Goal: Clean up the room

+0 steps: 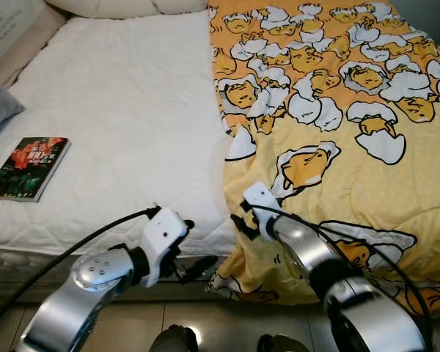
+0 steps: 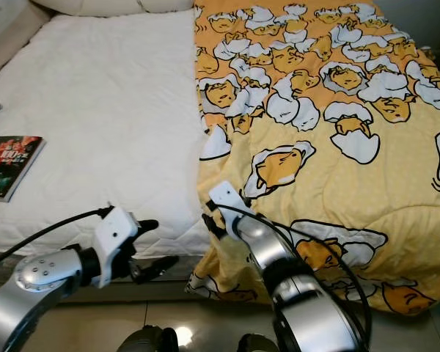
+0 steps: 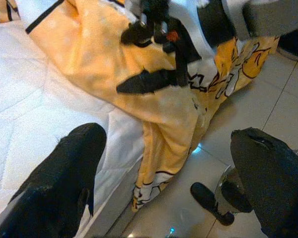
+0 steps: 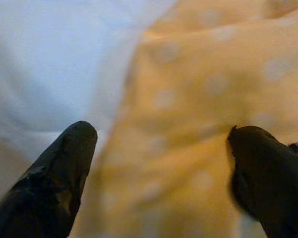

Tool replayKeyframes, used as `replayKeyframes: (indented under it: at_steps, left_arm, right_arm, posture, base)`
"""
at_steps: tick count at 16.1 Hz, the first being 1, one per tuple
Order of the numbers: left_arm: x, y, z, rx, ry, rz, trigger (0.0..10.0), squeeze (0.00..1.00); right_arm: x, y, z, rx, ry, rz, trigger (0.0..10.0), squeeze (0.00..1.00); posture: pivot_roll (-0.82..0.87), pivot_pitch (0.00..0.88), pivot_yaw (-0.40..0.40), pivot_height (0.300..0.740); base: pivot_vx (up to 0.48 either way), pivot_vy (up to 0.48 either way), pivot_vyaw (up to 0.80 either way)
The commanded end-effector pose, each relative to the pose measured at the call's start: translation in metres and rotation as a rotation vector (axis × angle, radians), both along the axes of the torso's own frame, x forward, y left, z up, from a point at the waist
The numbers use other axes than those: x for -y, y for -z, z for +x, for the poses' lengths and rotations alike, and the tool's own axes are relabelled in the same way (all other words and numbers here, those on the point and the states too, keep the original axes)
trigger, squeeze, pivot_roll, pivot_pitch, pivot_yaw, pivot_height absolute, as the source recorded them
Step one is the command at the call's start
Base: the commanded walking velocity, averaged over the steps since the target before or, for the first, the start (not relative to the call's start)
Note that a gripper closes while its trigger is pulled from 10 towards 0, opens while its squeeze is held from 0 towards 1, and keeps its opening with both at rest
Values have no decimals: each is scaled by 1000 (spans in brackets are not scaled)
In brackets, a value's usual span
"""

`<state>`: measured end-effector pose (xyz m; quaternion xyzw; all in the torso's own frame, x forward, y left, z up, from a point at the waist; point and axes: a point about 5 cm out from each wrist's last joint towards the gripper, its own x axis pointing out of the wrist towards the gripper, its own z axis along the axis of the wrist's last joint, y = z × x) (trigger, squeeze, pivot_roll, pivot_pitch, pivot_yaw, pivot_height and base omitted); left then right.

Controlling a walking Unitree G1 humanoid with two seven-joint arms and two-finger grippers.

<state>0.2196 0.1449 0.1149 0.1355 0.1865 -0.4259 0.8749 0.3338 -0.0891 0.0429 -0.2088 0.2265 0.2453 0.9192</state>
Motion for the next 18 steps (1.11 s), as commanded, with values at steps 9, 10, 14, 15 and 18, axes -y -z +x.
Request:
replayKeyframes:
  at_steps: [9,10,14,15,18]
  left_arm:
    - [-16,-9,-18,-1,-39,31,10000,1000]
    - [-16,-9,-18,-2,-42,30,10000,1000]
    - [-9,-12,-19,-24,2,1,10000,1000]
    - [-8,-12,-21,-34,17,-2,10000,1000]
    - [-7,-11,-22,-43,33,4,10000,1000]
  right_arm:
    - [-28,-4,5,-54,109,57,0,0]
    - [-28,-5,5,-54,110,59,0,0]
    - [-23,-2,5,-68,120,35,0,0]
    - [-22,-1,4,-75,119,23,0,0]
    - [-22,3,2,-93,116,4,0,0]
  posture:
    - [118,191,62,740]
    - [117,191,62,740]
    - [122,194,57,740]
    - [123,197,56,740]
    - [124,204,56,740]
  base:
    - [0,0,0]
    - [0,0,0]
    - [0,0,0]
    - [0,0,0]
    - [0,0,0]
